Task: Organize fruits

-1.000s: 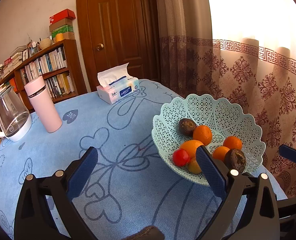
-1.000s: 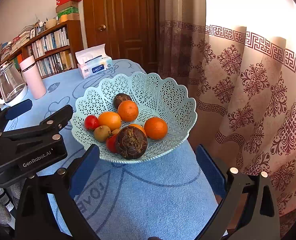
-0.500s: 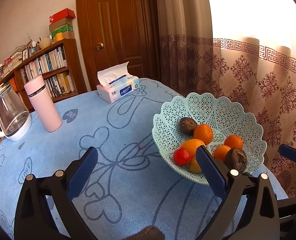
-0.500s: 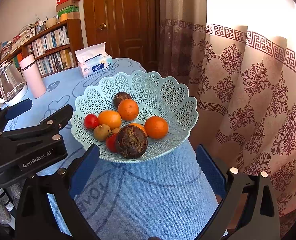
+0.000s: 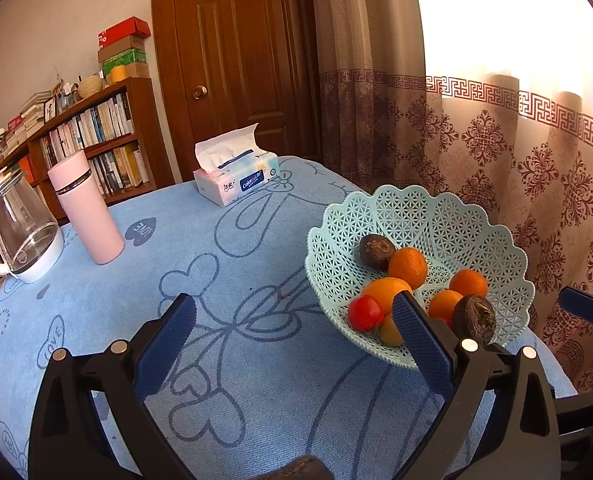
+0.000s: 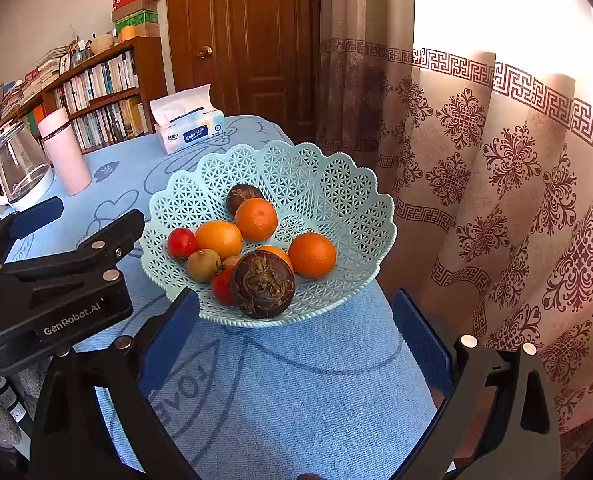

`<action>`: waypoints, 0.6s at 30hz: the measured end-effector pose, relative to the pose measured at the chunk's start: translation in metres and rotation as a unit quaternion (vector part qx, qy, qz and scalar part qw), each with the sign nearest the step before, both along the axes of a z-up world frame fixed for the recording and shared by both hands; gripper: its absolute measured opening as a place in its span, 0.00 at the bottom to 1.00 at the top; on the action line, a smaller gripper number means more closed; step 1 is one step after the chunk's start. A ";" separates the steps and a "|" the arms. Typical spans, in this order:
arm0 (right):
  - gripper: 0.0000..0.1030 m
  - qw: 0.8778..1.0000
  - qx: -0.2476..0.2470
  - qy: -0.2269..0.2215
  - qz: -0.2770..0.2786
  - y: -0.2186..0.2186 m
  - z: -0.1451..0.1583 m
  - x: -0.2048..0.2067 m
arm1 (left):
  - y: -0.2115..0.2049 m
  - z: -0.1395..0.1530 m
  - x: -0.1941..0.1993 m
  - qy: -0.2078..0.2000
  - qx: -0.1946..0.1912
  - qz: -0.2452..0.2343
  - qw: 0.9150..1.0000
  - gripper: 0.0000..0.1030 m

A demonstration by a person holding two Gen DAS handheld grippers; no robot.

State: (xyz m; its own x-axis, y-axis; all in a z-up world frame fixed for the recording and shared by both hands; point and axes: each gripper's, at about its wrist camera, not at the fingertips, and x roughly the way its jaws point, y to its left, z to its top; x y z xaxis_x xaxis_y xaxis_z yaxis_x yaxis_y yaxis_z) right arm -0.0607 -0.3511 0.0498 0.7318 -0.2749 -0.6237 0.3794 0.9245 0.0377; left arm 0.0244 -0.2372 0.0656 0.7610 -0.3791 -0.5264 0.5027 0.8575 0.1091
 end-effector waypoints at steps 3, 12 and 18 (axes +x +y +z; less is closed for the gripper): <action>0.96 1.000 0.000 0.000 0.000 0.000 0.000 0.000 | 0.001 -0.001 -0.001 -0.002 0.000 -0.001 1.000 0.95; 0.96 1.000 0.006 -0.004 0.003 0.004 0.002 -0.003 | 0.017 -0.001 0.000 0.009 0.001 0.019 1.000 0.95; 0.96 1.000 0.012 -0.008 0.017 0.017 0.006 -0.003 | 0.047 -0.010 -0.001 0.034 0.004 0.051 0.998 0.95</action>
